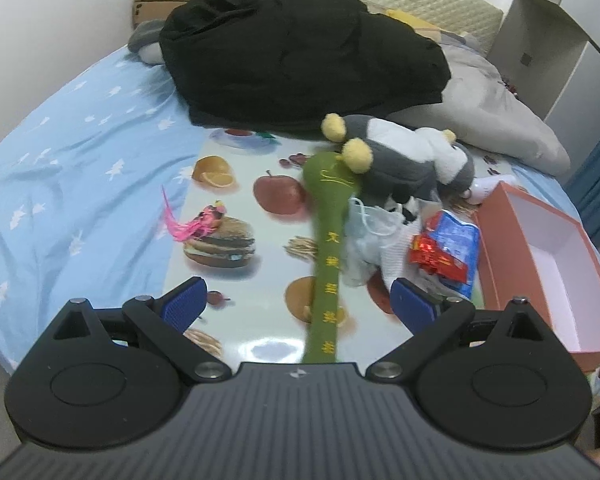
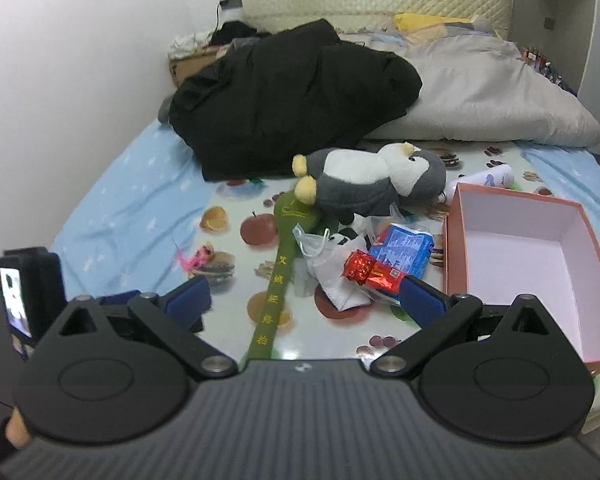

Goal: Organize soft objects
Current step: 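Move both tools back toward the pile of soft items, then grasp the pink feather toy with the left tool while the right grasps the red gift-wrapped candy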

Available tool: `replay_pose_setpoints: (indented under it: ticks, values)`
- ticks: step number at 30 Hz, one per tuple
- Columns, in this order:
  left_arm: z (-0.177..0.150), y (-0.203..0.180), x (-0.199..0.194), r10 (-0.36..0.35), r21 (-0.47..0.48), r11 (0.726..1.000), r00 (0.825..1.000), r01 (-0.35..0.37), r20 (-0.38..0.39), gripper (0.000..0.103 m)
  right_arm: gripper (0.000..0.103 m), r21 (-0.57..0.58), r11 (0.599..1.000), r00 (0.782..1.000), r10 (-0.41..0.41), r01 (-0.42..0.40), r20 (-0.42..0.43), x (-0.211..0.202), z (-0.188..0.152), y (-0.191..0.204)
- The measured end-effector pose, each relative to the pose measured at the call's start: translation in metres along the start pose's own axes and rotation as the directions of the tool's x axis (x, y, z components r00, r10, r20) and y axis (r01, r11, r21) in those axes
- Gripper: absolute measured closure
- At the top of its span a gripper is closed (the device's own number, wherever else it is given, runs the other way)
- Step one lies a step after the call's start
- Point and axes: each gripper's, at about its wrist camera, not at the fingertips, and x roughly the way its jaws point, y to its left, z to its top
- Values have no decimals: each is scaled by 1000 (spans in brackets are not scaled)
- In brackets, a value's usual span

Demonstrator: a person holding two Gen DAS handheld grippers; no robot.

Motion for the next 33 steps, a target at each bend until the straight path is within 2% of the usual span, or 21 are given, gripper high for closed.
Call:
replay_pose_setpoints:
  ticks: [4, 6, 8, 9, 12, 18, 24, 29, 30, 31, 32, 33]
  values:
    - [1, 13, 18, 13, -10, 1000, 1000, -13, -16, 3, 0, 19, 1000, 999, -3, 3, -32, 18, 5, -1]
    - [1, 20, 29, 17, -17, 1000, 1000, -18, -26, 3, 0, 25, 999, 1000, 21, -20, -21, 26, 5, -7]
    - [2, 28, 38, 20, -29, 999, 999, -21, -30, 3, 0, 81, 995, 998, 58, -56, -27, 40, 1, -22]
    - [2, 31, 42, 17, -31, 999, 999, -18, -28, 3, 0, 115, 992, 998, 58, -54, -35, 52, -3, -30]
    - [2, 42, 56, 18, -41, 999, 999, -20, -31, 3, 0, 108, 994, 999, 28, -22, -47, 82, -15, -39]
    - [7, 62, 86, 31, -34, 999, 999, -32, -28, 3, 0, 61, 997, 999, 46, -48, 23, 120, -29, -42]
    - [18, 82, 124, 34, -33, 999, 999, -35, -30, 3, 0, 97, 993, 996, 62, -68, 62, 161, -31, -50]
    - [30, 86, 154, 35, 21, 999, 999, -35, -15, 4, 1, 165, 985, 998, 39, -47, 54, 191, -30, -62]
    - [32, 86, 159, 35, 35, 999, 999, -34, -11, 5, 4, 164, 986, 998, 30, -38, 53, 197, -29, -63]
    - [35, 86, 165, 31, 48, 998, 999, -31, -7, 6, 13, 157, 987, 999, 12, -19, 51, 203, -28, -63]
    - [37, 85, 171, 27, 59, 998, 1000, -26, -3, 8, 18, 152, 988, 999, -5, -2, 48, 208, -28, -64]
    - [39, 85, 176, 23, 70, 997, 1000, -22, -1, 9, 29, 148, 989, 999, -25, 18, 43, 215, -27, -65]
